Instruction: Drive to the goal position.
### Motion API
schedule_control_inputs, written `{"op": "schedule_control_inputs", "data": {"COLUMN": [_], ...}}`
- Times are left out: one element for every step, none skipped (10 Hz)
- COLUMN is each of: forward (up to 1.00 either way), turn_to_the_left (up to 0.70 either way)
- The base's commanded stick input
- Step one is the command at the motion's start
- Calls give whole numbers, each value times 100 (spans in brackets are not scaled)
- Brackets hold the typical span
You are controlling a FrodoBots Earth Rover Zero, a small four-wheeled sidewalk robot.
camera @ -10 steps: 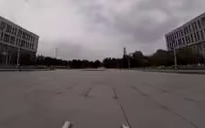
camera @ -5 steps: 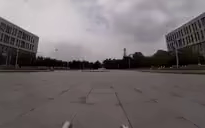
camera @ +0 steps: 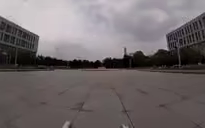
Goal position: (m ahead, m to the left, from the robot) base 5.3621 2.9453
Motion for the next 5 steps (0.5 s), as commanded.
{"op": "schedule_control_inputs", "data": {"forward": [70,70,70,70,70], "turn_to_the_left": [0,0,0,0,0]}}
